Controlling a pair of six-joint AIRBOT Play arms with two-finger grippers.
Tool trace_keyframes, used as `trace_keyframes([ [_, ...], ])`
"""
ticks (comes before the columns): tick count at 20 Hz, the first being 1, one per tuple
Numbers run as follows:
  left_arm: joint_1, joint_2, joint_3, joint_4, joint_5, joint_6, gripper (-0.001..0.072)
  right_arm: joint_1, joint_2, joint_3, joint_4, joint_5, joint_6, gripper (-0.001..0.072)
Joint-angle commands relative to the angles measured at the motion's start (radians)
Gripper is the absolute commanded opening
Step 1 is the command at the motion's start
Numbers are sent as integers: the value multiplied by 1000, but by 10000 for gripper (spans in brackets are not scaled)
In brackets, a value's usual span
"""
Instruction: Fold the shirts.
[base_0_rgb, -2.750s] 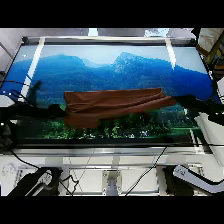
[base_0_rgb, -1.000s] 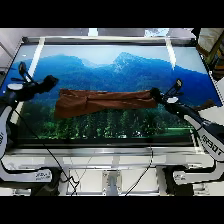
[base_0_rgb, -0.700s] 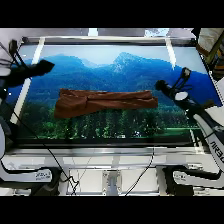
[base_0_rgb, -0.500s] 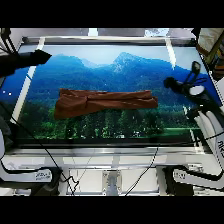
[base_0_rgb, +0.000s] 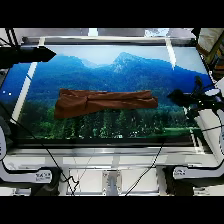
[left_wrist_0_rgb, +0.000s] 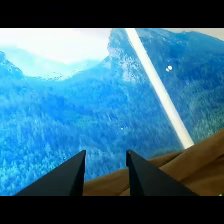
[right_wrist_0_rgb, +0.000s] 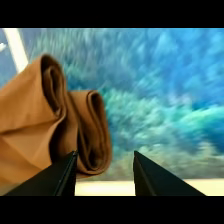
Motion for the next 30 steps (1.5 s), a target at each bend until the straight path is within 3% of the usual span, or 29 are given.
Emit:
trace_keyframes([
  [1, -40, 0, 3, 55, -14, -6, 276, 32, -115, 3, 155, 39, -73, 402],
  [5, -50, 0, 3, 87, -33, -32, 276, 108, -194, 3, 189, -6, -74, 402],
  [10, -50, -10, 3, 102, -72, -56, 276, 186, -219, 3, 343, -32, -171, 402],
  [13, -54, -36, 3, 102, -115, -84, 262, 231, -218, 3, 355, -60, -190, 392],
  [14, -58, -49, 3, 102, -125, -91, 202, 246, -218, 3, 356, -64, -211, 318],
  [16, -89, -79, 3, 107, -127, -92, 149, 270, -218, 3, 375, -90, -243, 148],
  [17, -113, -98, 3, 107, -127, -92, 117, 278, -218, 3, 407, -99, -269, 33],
  [19, -169, -140, 3, 107, -118, -92, 84, 281, -217, 3, 527, -88, -350, 26],
  [20, -200, -160, 3, 109, -101, -92, 28, 277, -212, 5, 598, -67, -395, 26],
  [22, -259, -192, 3, 109, -36, -116, 15, 263, -196, 29, 658, 1, -436, 26],
  [26, -385, -254, 3, 134, 104, -183, 14, 227, -109, 97, 590, 168, -436, 25],
  [30, -510, -332, 3, 185, 116, -277, 14, 168, 64, 101, 472, 192, -362, 24],
])
